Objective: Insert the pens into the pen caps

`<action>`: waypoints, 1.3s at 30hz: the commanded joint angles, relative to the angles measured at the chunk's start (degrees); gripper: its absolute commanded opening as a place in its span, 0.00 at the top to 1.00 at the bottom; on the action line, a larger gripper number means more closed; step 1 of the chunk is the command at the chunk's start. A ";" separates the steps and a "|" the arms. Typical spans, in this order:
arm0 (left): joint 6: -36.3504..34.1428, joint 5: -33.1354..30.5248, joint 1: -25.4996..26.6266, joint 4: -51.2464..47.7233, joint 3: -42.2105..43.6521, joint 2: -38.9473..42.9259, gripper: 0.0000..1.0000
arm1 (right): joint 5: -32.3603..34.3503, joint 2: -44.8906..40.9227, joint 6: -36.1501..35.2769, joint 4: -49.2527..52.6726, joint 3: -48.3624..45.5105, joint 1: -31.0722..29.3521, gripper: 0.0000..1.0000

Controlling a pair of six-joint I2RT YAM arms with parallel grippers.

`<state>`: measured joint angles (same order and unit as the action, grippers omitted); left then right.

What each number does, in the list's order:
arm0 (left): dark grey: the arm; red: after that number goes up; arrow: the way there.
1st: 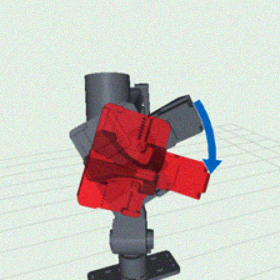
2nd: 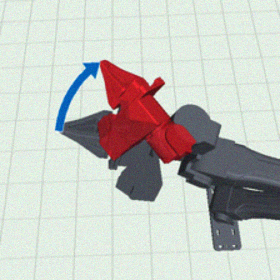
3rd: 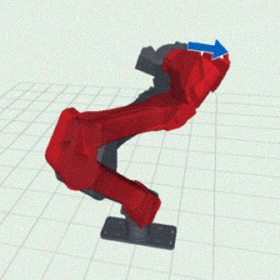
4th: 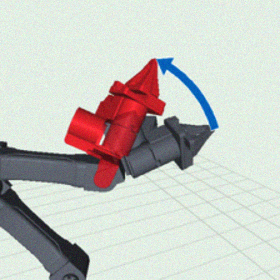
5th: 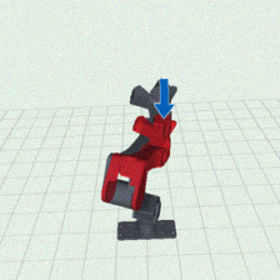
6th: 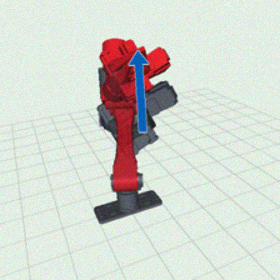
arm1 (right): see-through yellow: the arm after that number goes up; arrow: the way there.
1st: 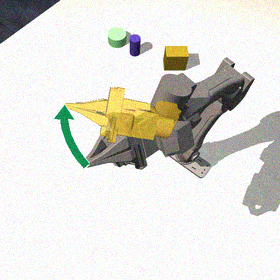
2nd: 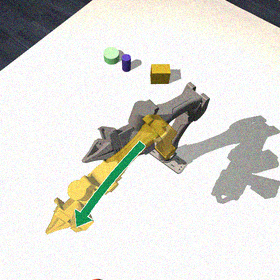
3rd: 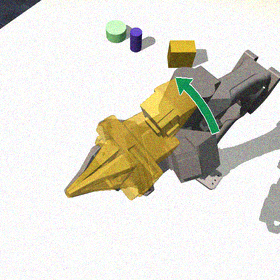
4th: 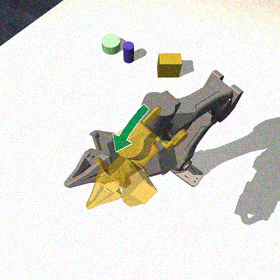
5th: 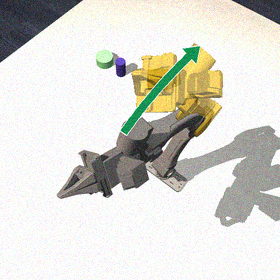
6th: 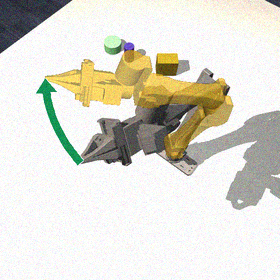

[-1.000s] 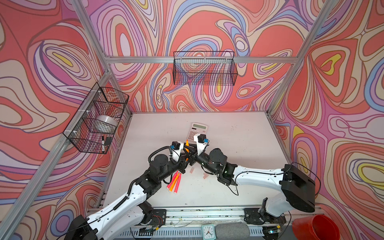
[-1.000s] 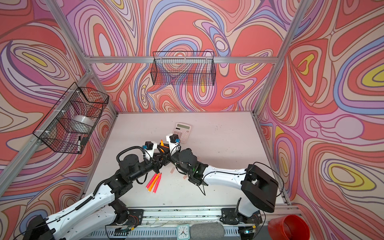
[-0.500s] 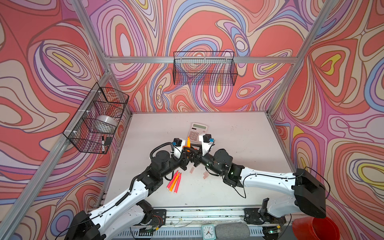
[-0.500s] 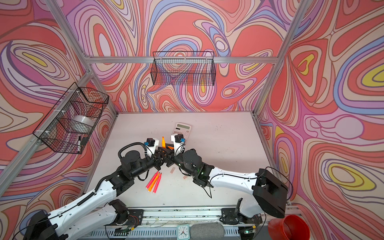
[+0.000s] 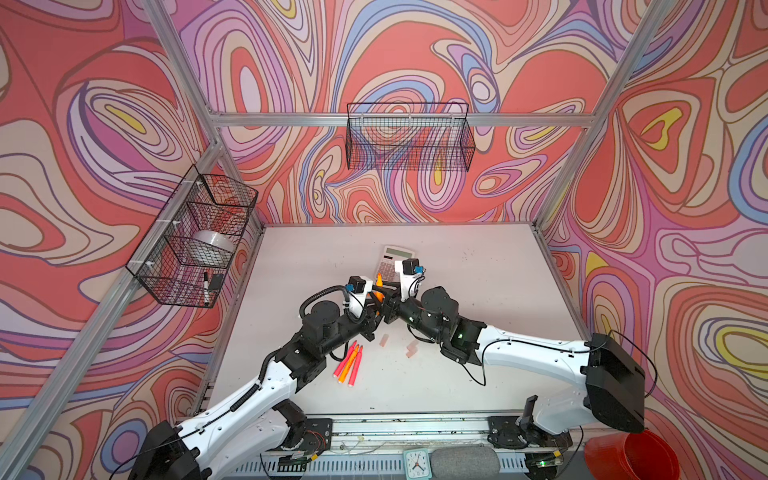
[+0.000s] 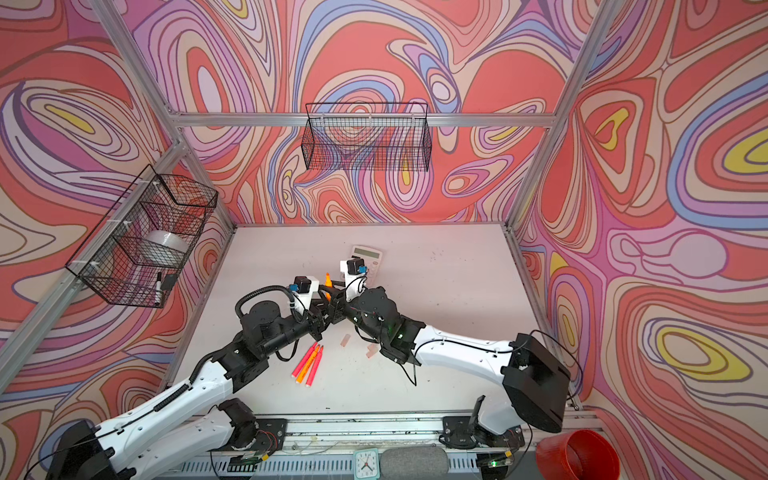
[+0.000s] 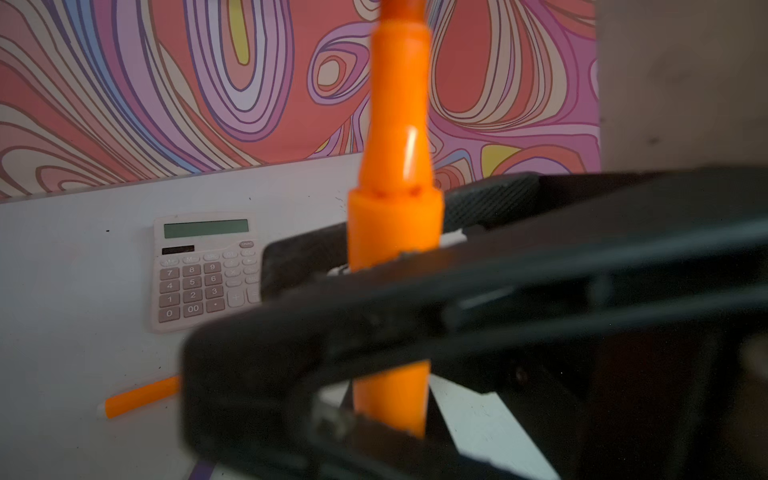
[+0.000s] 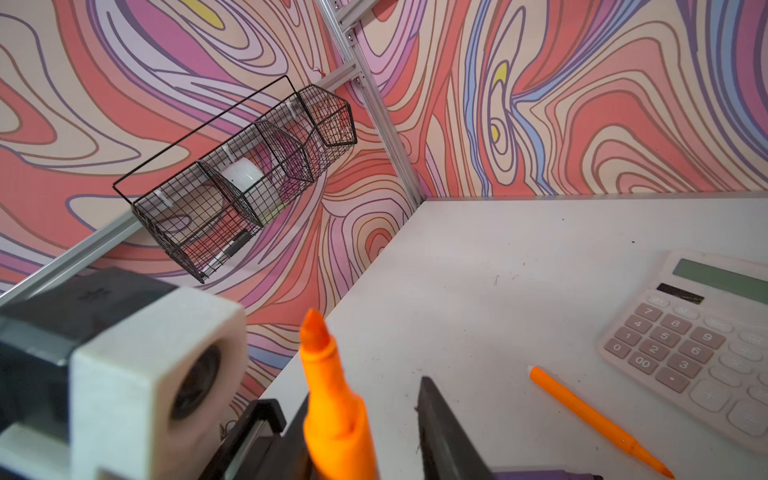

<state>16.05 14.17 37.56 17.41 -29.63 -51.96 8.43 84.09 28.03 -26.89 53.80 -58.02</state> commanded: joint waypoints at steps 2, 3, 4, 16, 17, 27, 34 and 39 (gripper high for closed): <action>-1.24 0.26 0.31 3.16 -2.10 0.09 1.00 | -0.86 -0.36 0.62 2.16 0.43 0.43 0.64; -1.29 0.06 0.32 3.16 -2.10 -0.06 1.00 | -0.87 -0.66 0.53 2.12 0.38 0.43 0.64; -1.37 -0.14 0.33 3.08 -2.17 -0.23 1.00 | -0.88 -0.85 0.53 2.24 0.27 0.53 0.64; -2.08 -0.65 0.32 2.63 -2.82 -2.61 1.00 | -1.23 -2.37 0.09 2.35 0.26 0.68 0.64; -2.10 -0.81 0.32 2.59 -2.80 -2.61 1.00 | -1.14 -2.48 0.02 2.35 0.28 0.80 0.64; -2.34 -0.68 0.31 2.93 -2.69 -2.96 1.00 | -0.82 -3.79 -0.39 2.97 -0.33 0.90 0.87; -1.86 -1.32 0.32 3.83 -1.86 -1.79 0.88 | -2.80 -2.60 -0.45 3.71 -0.09 0.92 1.00; -1.30 -2.52 0.32 3.95 -1.27 -0.45 0.74 | -3.50 -1.45 -0.77 3.63 -0.28 0.88 1.00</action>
<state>14.79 13.02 37.56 18.17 -30.76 -54.04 7.18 81.78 26.83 -23.83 53.63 -56.75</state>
